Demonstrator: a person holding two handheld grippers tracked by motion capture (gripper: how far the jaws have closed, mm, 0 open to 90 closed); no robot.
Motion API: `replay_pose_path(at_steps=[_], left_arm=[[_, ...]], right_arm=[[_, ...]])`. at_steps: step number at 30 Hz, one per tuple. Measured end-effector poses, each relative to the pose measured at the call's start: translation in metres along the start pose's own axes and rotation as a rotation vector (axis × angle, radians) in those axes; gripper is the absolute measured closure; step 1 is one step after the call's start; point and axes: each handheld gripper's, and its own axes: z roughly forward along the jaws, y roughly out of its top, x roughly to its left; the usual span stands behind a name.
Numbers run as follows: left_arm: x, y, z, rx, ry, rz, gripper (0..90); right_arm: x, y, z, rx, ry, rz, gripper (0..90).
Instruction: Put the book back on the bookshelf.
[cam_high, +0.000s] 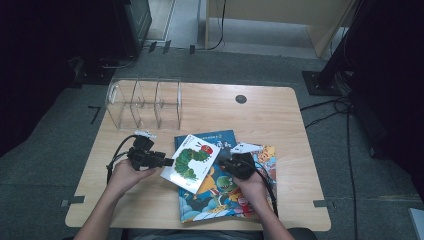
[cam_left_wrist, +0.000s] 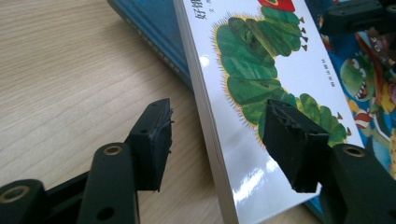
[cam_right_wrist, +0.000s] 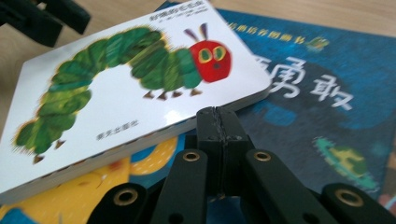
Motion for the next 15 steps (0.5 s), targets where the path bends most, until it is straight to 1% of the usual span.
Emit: replay_pose_path(at_steps=[3, 5, 8, 10, 12, 15], left_arm=[[-0.001, 0.003, 0.005, 0.011, -0.009, 0.003, 40.3], [-0.001, 0.005, 0.007, 0.003, -0.020, -0.011, 38.3], [0.000, 0.007, 0.010, 0.010, -0.026, -0.027, 34.6], [0.000, 0.007, 0.011, 0.018, -0.014, -0.023, 33.5], [-0.001, 0.007, 0.013, 0.029, -0.013, -0.024, 32.7], [-0.004, 0.007, 0.017, 0.049, -0.013, -0.014, 32.6]], right_arm=[[0.007, -0.004, -0.001, 0.008, 0.008, -0.008, 89.8], [0.009, -0.005, -0.001, 0.012, 0.009, -0.015, 89.8], [0.013, -0.008, 0.000, 0.024, 0.013, -0.022, 89.8], [0.015, -0.008, 0.001, 0.030, 0.015, -0.022, 89.8], [0.017, -0.008, 0.003, 0.031, 0.016, -0.031, 89.8], [0.018, -0.007, 0.005, 0.034, 0.022, -0.036, 89.8]])
